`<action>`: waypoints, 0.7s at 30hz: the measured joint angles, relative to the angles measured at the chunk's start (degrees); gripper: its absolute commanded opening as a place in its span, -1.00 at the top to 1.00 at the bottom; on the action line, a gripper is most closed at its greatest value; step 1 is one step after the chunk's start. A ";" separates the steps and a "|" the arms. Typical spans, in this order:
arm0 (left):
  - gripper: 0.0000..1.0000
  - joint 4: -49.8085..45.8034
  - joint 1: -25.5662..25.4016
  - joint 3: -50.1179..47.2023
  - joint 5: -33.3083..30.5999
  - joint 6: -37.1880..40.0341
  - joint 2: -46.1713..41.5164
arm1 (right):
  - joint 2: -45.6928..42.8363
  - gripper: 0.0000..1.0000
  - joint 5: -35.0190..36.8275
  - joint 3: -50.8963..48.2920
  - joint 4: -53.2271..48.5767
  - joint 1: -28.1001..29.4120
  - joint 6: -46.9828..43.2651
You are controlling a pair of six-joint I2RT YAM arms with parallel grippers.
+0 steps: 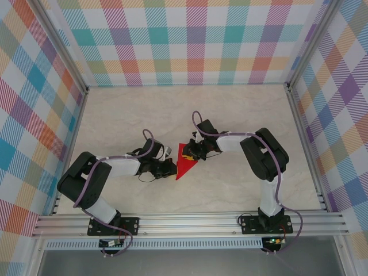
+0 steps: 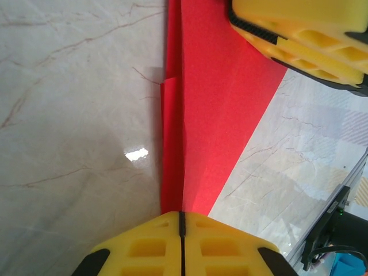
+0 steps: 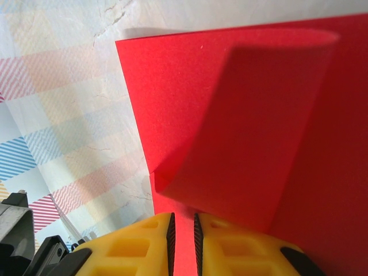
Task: Fold a paper plane with a square sheet of paper (pick it up from the middle)
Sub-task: Fourth fold the wing at the center of the table.
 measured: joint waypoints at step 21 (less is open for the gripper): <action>0.70 -1.31 -0.83 0.46 -0.44 2.73 0.81 | 0.04 0.62 0.00 -0.04 0.02 0.00 -0.04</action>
